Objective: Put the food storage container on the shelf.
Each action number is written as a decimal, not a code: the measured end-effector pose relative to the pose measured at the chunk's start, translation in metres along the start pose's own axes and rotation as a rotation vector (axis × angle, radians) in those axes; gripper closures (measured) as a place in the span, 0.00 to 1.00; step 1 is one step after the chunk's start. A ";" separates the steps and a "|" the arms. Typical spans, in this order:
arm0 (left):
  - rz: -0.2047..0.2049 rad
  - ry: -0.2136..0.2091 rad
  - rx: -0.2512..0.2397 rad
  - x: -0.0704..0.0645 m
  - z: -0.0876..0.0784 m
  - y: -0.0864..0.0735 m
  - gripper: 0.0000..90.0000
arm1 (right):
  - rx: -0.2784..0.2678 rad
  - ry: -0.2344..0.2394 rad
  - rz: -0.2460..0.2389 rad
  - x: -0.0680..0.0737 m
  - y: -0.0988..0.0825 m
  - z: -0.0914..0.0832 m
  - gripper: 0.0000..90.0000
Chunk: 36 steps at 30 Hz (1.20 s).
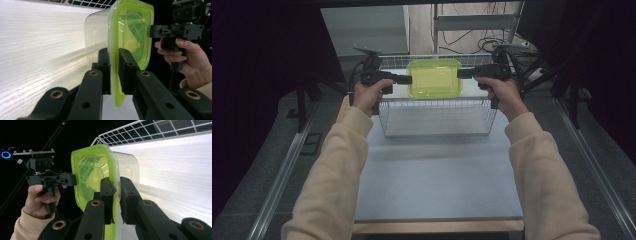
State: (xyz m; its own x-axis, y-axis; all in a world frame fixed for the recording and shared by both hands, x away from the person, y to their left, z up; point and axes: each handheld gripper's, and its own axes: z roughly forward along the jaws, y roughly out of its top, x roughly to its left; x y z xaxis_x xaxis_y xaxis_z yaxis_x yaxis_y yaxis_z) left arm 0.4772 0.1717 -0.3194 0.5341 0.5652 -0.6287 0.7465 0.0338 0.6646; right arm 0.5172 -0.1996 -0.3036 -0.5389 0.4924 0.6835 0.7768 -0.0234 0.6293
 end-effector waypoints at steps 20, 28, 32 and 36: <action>-0.036 0.027 -0.026 0.011 0.018 0.009 0.87 | -0.027 -0.110 0.005 -0.013 0.006 0.014 0.84; -0.035 0.108 -0.048 0.017 0.021 0.010 0.68 | -0.047 -0.176 -0.019 -0.016 0.005 0.017 0.69; -0.039 0.094 -0.057 0.022 0.024 0.009 0.54 | -0.062 -0.182 -0.015 -0.019 0.003 0.015 0.66; -0.045 0.096 -0.061 0.022 0.027 0.010 0.42 | -0.060 -0.179 -0.018 -0.019 0.000 0.015 0.65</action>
State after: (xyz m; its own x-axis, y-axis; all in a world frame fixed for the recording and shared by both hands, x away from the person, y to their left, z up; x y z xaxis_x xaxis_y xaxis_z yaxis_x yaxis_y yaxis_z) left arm 0.5068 0.1628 -0.3377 0.4583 0.6380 -0.6188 0.7416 0.1091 0.6619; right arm 0.5328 -0.1961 -0.3222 -0.4821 0.6400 0.5983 0.7435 -0.0624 0.6658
